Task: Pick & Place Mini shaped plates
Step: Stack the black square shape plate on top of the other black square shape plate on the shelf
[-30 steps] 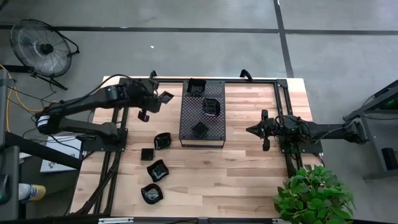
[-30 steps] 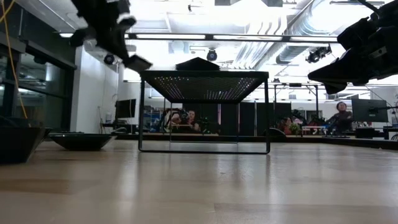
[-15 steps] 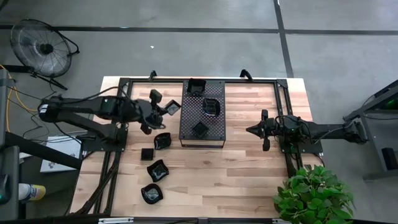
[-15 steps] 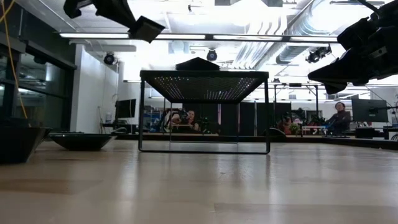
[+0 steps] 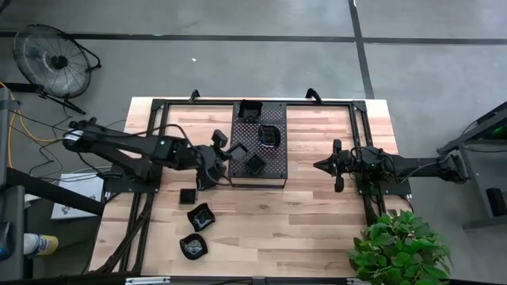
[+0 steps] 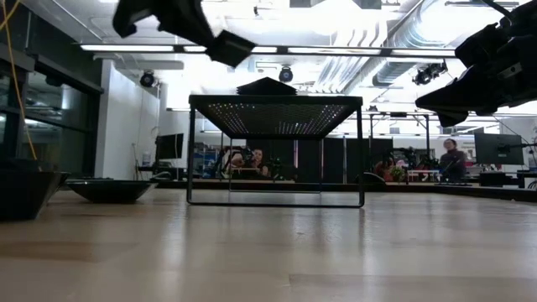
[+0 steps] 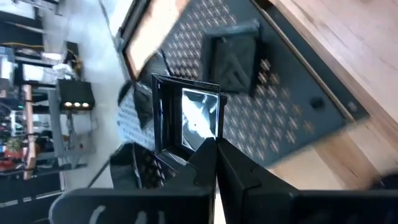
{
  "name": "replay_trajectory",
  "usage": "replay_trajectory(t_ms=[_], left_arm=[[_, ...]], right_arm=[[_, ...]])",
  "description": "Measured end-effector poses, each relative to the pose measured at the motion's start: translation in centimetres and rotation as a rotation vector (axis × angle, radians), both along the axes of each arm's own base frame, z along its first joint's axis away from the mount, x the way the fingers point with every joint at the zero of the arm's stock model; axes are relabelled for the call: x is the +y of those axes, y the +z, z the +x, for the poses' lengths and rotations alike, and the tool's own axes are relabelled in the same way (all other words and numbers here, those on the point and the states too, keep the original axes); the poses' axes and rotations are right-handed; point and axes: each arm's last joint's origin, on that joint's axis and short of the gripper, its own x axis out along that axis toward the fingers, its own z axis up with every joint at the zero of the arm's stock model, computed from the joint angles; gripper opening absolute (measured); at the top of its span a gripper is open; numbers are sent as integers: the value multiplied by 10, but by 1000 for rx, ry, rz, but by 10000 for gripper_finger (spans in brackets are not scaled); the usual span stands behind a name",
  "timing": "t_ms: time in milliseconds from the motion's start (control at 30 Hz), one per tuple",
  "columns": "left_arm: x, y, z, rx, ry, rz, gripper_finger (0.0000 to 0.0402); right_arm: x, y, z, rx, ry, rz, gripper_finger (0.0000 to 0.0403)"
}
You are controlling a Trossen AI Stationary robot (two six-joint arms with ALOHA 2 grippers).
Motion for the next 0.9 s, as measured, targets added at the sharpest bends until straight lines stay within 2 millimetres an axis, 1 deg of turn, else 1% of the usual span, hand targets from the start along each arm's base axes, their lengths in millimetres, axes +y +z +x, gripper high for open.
replay_trajectory(t_ms=[167,367,467,567,733,900], left_arm=[[-3,-8,16,-5,-9,7,0],[-7,-8,31,-8,-19,5,0],[-10,-5,38,-14,-43,0,0],[-13,-9,44,8,-71,-9,0],[-15,-15,51,28,-92,-27,0],[-15,-20,54,33,-49,-26,0]], right_arm=[[0,0,0,0,0,0,12],[0,0,0,0,0,0,12],[0,0,0,0,0,0,12],[0,0,0,0,0,0,12],[0,0,0,0,0,0,12],[0,0,0,0,0,0,12]])
